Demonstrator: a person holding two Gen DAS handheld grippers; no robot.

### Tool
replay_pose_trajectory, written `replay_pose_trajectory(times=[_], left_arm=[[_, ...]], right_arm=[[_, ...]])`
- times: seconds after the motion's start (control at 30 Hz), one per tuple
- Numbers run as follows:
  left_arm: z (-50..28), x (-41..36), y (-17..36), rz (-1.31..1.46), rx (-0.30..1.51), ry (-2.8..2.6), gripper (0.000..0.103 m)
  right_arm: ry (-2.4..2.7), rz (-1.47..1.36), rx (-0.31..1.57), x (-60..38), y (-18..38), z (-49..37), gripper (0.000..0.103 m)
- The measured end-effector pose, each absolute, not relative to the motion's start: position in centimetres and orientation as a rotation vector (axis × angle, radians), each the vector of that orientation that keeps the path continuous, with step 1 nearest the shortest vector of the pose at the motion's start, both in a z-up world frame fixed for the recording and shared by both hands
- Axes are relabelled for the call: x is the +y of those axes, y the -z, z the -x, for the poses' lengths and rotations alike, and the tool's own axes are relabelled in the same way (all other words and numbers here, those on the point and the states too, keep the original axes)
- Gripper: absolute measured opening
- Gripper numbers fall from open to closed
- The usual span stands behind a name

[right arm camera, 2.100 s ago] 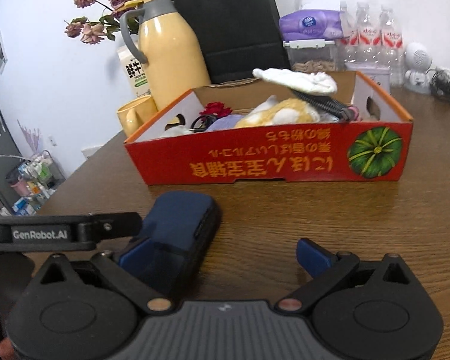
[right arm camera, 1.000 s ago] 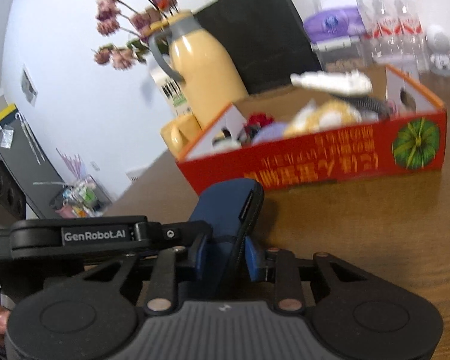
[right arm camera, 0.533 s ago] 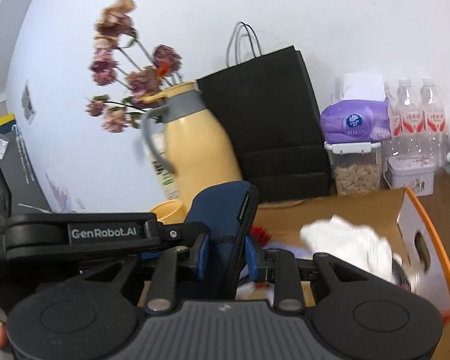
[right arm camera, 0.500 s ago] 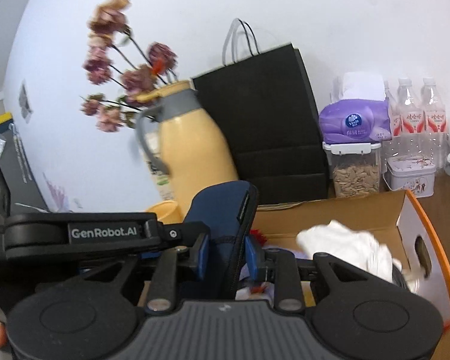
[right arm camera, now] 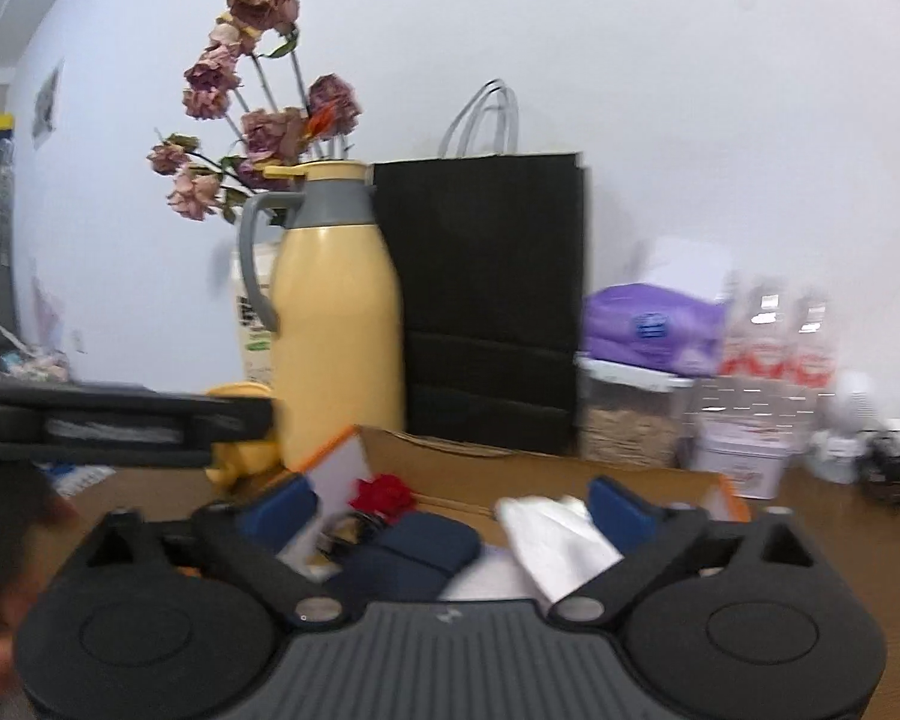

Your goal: Organize objects

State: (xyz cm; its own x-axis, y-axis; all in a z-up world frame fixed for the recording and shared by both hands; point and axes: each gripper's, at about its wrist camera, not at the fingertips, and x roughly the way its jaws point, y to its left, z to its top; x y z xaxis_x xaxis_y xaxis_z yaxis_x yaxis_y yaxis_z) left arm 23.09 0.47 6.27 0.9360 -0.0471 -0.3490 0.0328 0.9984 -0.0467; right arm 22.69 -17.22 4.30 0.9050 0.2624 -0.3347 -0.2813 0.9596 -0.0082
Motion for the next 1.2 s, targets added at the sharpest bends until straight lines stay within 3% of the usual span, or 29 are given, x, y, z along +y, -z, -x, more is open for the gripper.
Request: replay_pose_trajectory(times=[0.13,0.5,1.2], left_arm=[[-17.6,0.3,-6.5,-0.024,0.330,0.027,0.103],[-9.4,-0.4,-3.3,0.015,0.490,0.070,0.103],[-7.3,-0.8,-2.6,0.022,0.508,0.084,0.103]], right_arm=[[-0.206,0.073,0.357,-19.3,-4.0,-18.0,0.103],[-0.157,0.001,0.464,-21.2,-2.6,-8.5,0.103],[-0.159,-0.008,0.488,-20.8,-2.2,-6.8,0.103]])
